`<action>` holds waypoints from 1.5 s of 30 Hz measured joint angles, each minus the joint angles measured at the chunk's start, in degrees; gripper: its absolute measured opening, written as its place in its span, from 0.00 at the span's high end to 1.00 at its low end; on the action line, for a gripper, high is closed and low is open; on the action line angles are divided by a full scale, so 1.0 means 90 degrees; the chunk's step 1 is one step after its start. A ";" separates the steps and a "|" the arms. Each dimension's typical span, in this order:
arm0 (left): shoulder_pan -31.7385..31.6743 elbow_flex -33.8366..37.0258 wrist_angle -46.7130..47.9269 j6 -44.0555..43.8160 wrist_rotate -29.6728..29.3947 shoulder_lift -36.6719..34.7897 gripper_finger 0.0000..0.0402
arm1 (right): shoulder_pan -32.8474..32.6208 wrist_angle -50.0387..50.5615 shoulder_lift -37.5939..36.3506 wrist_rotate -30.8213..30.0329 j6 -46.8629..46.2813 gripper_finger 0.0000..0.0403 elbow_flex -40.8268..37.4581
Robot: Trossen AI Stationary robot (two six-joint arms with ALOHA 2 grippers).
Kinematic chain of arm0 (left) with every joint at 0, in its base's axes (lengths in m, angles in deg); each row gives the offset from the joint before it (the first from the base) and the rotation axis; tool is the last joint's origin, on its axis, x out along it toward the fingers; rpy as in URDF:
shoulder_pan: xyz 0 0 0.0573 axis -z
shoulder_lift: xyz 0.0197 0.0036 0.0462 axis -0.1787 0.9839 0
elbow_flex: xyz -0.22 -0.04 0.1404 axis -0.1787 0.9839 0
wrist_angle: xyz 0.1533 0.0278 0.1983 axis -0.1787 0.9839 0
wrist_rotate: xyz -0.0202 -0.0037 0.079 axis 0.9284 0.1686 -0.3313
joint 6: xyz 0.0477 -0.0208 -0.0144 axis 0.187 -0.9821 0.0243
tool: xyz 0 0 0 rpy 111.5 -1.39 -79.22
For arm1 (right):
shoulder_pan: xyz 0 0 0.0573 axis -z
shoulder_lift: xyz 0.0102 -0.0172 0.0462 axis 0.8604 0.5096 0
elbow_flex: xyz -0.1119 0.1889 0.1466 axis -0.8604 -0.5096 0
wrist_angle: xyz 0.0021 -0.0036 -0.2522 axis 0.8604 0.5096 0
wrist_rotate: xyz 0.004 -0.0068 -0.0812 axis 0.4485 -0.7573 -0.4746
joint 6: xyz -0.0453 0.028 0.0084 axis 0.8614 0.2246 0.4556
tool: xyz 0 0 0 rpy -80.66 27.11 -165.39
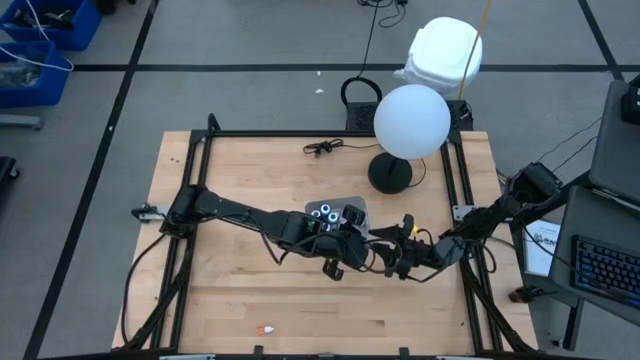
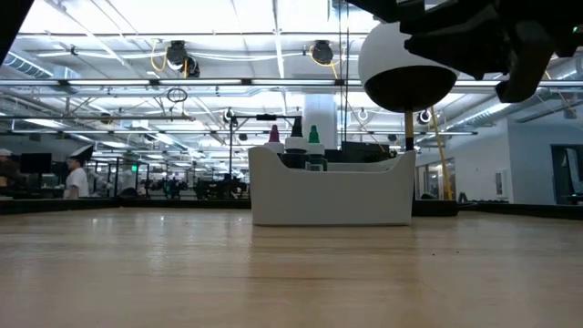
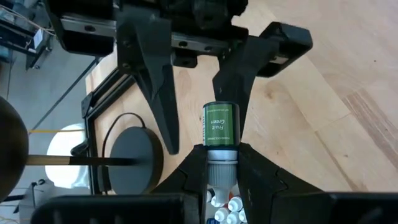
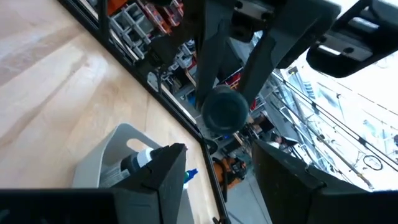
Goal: Pick & Place food coloring
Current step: Put the small green food coloring bottle into the gray bin
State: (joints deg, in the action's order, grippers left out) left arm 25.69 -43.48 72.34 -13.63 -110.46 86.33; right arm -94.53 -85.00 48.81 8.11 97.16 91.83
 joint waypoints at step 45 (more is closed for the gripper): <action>-0.0085 0.0000 0.0021 -0.0211 0.0105 -0.0036 0.63 | -0.0064 -0.0199 0.0029 0.0495 0.0004 0.85 0.0073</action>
State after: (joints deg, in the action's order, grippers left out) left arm 24.93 -43.48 72.53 -15.53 -109.52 86.01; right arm -95.10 -86.79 49.07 12.56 97.19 92.49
